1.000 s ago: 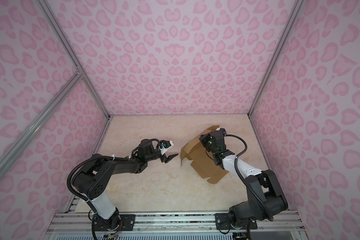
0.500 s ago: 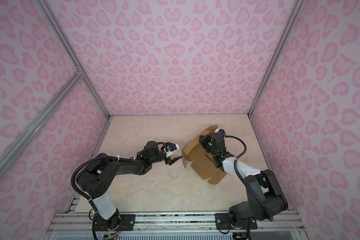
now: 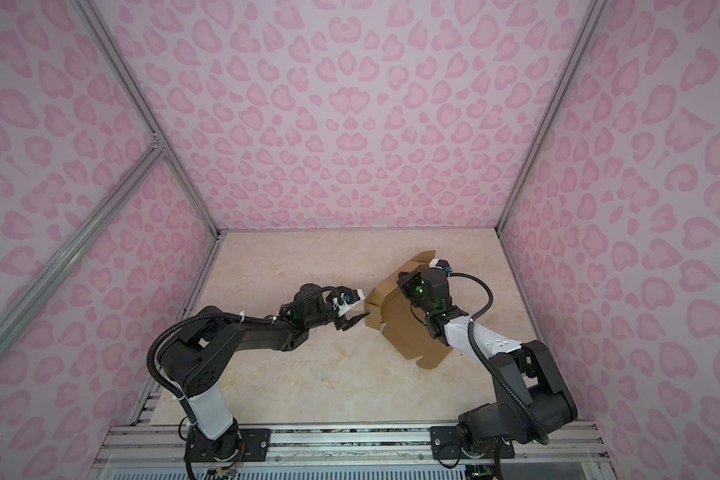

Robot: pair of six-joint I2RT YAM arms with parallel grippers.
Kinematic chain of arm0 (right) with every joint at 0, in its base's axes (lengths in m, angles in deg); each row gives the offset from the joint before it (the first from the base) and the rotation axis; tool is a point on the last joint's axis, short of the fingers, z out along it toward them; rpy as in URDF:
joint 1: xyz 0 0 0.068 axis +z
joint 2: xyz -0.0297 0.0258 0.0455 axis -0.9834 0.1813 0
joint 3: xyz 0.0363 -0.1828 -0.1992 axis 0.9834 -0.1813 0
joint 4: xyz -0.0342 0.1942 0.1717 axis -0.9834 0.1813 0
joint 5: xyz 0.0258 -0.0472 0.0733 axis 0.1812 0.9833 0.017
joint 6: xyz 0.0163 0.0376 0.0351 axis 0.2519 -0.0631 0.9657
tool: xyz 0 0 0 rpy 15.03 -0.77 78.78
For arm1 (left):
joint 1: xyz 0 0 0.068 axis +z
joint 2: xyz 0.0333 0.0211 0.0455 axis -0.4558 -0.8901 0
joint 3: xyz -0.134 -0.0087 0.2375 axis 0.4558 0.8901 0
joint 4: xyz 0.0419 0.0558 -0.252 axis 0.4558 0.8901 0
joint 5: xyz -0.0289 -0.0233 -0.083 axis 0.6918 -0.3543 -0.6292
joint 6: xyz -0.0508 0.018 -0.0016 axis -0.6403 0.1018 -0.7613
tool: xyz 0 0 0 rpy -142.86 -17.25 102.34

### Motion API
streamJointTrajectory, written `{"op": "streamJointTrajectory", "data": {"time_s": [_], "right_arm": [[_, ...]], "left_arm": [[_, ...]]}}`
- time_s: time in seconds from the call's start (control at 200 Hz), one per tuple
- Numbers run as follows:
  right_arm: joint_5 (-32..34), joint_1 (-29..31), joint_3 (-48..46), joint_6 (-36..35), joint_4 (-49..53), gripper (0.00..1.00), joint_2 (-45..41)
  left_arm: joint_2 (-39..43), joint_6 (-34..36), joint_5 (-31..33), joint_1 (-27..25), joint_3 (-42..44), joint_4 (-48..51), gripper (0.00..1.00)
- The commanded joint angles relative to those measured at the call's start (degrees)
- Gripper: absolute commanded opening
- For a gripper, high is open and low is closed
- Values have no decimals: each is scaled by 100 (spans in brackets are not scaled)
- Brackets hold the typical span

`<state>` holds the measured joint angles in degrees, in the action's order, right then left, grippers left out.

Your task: Fold the paper box

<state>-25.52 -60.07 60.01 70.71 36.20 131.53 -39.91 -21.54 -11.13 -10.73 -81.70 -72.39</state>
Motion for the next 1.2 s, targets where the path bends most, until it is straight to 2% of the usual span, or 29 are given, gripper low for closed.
{"op": "streamJointTrajectory", "data": {"time_s": [0.0,0.32,0.71,1.195], "right_arm": [[44,29,-67,12,50,0,-51],[292,130,-124,65,71,0,-168],[577,204,-239,162,-57,0,-296],[947,363,-305,233,49,0,-421]], "left_arm": [[21,-110,101,-109,-35,-154,74],[90,-567,349,-332,-16,-220,72],[274,-1259,369,-480,224,-294,61],[337,-1630,300,-722,324,-435,54]]}}
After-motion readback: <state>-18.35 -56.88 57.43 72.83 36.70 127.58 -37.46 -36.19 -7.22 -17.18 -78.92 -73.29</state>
